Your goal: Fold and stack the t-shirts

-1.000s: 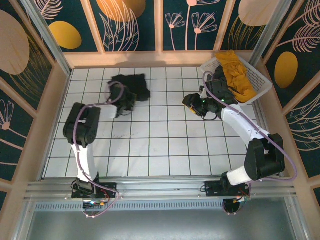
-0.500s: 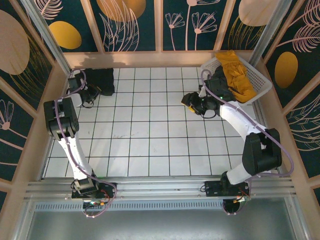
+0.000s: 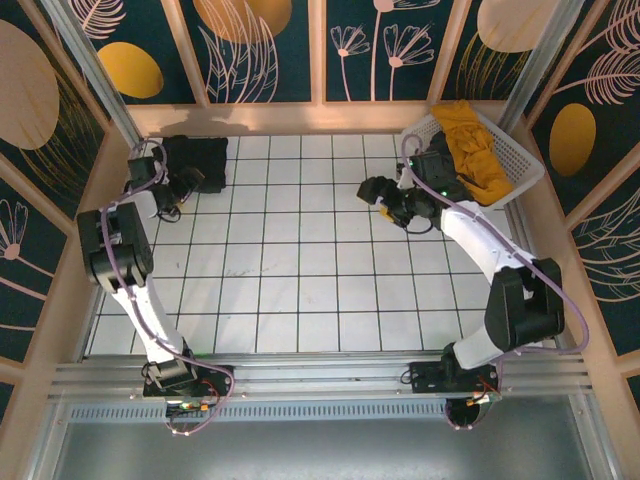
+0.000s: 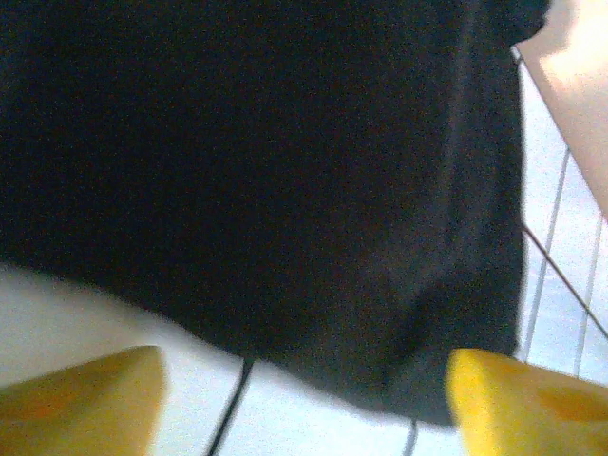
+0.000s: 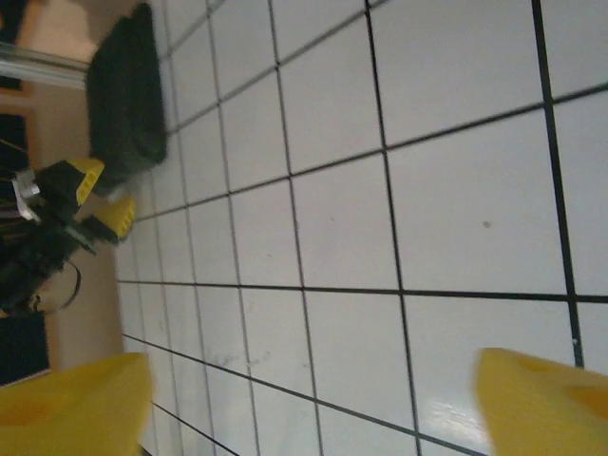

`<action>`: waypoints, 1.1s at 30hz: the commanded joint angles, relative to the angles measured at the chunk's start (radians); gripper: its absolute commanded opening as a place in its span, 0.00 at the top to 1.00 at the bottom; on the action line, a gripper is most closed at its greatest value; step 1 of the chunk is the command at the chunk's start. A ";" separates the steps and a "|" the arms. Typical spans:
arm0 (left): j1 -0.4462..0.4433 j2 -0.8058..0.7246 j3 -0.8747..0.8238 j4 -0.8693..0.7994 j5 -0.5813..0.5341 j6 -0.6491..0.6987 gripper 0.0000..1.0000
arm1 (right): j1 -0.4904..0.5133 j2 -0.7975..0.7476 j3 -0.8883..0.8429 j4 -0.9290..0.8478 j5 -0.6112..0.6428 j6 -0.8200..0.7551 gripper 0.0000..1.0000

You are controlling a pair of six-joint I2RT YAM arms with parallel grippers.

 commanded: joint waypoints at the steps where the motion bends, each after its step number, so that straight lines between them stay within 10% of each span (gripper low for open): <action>1: -0.052 -0.229 -0.039 0.049 -0.092 -0.109 0.01 | -0.037 -0.123 -0.037 0.155 0.001 0.033 0.01; 10: -0.171 -0.622 -0.132 -0.005 -0.542 -0.256 0.01 | -0.207 -0.256 0.042 0.101 0.181 0.007 0.01; 15: -0.250 -0.794 -0.285 -0.129 -0.980 -0.210 0.01 | -0.203 -0.292 0.114 -0.031 0.569 -0.128 0.01; 24: -0.250 -1.007 -0.985 0.557 -0.791 0.275 0.01 | -0.128 -0.510 -0.597 0.710 0.858 -0.482 0.01; 33: -0.250 -0.668 -0.979 0.875 -0.711 0.414 0.01 | -0.158 -0.281 -0.833 0.999 0.869 -0.540 0.01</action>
